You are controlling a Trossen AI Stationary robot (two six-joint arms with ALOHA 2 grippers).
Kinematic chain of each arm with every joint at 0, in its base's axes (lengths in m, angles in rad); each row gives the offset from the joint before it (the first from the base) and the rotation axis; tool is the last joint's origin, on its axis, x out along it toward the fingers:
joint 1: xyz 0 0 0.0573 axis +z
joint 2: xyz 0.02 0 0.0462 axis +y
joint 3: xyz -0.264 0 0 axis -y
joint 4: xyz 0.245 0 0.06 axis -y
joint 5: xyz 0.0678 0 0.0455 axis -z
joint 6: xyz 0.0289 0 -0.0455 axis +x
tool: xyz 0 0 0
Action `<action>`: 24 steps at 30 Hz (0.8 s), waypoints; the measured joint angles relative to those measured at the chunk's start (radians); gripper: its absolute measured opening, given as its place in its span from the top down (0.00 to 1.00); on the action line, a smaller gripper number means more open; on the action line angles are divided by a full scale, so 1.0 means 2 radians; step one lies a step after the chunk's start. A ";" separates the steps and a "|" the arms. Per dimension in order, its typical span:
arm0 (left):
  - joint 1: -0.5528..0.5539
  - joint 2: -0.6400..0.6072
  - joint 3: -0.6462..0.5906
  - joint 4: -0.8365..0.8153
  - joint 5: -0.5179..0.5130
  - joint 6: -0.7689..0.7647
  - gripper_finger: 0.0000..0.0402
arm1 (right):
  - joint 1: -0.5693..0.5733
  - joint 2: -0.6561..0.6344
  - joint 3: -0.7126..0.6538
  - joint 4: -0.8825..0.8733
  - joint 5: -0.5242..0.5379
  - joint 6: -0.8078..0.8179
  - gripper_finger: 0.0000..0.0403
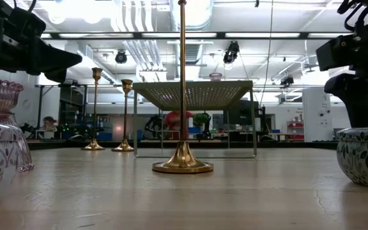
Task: Pick & Place candle stick holders
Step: Put the patterned pink scented candle on the shelf
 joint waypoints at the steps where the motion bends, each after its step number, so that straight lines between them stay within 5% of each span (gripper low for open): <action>1: 0.000 0.000 0.000 0.000 0.000 0.000 0.95 | 0.000 0.000 0.000 0.000 0.000 -0.001 0.19; 18: 0.000 0.000 0.000 0.000 0.000 0.000 0.95 | 0.000 0.000 -0.001 0.001 -0.001 -0.006 0.19; 24: 0.000 0.000 0.000 0.000 0.000 0.000 0.95 | 0.000 0.000 -0.002 0.002 -0.002 -0.007 0.27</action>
